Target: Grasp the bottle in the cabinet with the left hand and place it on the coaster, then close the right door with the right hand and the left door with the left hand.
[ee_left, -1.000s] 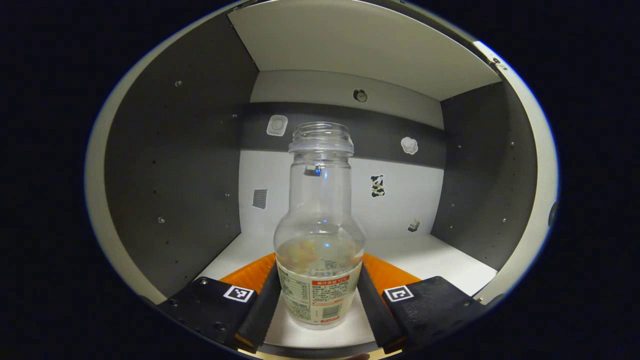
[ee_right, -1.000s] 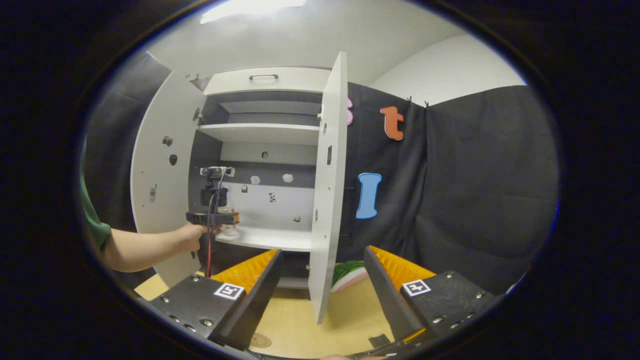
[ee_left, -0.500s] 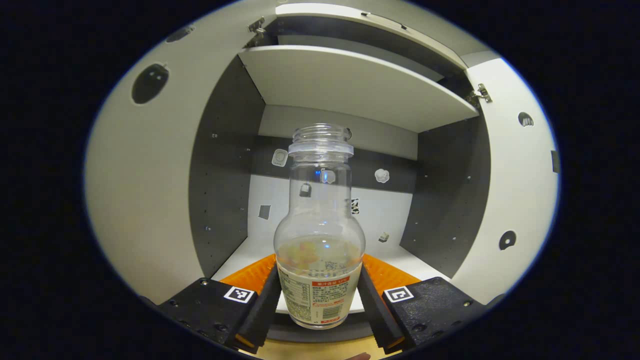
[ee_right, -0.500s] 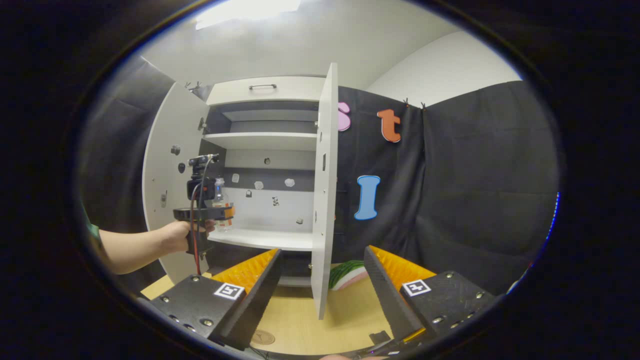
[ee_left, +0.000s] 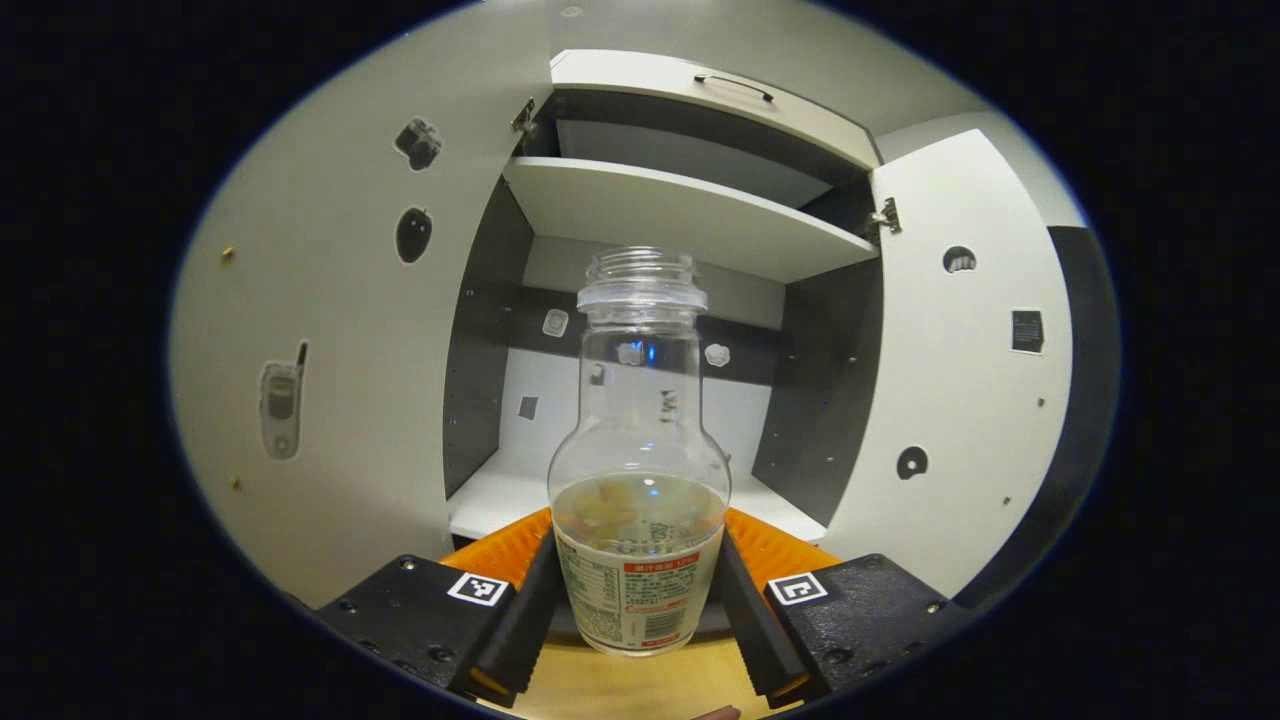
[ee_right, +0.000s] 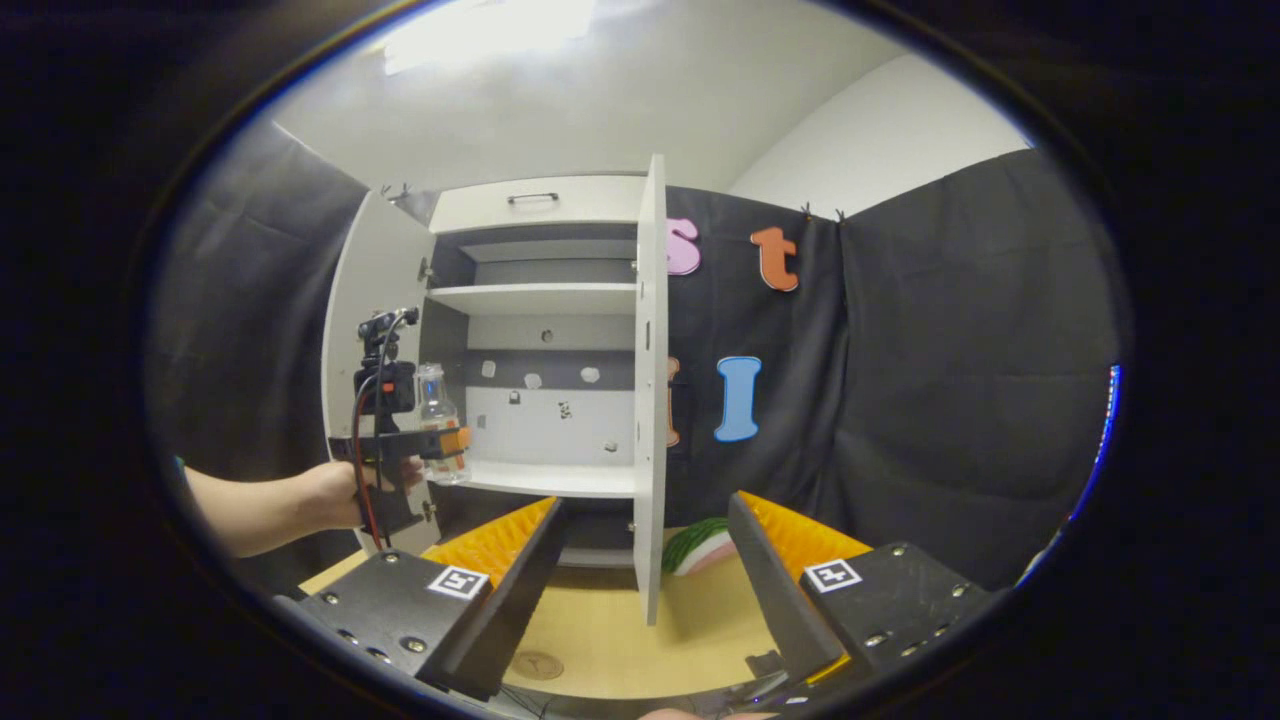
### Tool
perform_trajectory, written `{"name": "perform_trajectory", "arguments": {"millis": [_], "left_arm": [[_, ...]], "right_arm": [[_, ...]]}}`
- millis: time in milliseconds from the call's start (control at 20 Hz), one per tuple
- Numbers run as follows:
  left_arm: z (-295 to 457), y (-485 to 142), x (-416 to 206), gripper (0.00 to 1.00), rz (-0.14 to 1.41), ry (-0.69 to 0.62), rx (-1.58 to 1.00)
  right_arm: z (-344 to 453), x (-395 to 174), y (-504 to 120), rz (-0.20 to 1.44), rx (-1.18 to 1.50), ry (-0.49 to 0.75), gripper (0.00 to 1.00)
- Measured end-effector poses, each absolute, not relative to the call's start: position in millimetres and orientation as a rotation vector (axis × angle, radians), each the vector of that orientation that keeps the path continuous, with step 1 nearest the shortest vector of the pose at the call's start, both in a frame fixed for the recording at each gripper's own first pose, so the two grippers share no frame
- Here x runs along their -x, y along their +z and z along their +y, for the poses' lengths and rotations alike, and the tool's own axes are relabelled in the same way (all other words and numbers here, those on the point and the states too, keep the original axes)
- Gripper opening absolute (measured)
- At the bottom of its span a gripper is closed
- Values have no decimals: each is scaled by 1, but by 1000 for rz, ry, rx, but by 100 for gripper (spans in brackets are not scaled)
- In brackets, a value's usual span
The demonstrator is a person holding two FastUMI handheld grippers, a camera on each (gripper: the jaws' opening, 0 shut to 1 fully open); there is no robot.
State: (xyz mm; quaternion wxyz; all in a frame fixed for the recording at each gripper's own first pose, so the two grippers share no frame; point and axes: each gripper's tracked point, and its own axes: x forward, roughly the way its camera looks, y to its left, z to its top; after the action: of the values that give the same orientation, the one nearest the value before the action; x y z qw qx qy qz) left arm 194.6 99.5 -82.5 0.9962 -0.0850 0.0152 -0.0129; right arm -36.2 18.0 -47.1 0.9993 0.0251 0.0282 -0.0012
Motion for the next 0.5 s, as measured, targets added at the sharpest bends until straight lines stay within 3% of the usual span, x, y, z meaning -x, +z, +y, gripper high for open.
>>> {"name": "perform_trajectory", "arguments": {"millis": [500], "left_arm": [[41,-168,-112,80,20,-49,91]], "right_arm": [[-22,63,-69,60,-72,-11,99]]}}
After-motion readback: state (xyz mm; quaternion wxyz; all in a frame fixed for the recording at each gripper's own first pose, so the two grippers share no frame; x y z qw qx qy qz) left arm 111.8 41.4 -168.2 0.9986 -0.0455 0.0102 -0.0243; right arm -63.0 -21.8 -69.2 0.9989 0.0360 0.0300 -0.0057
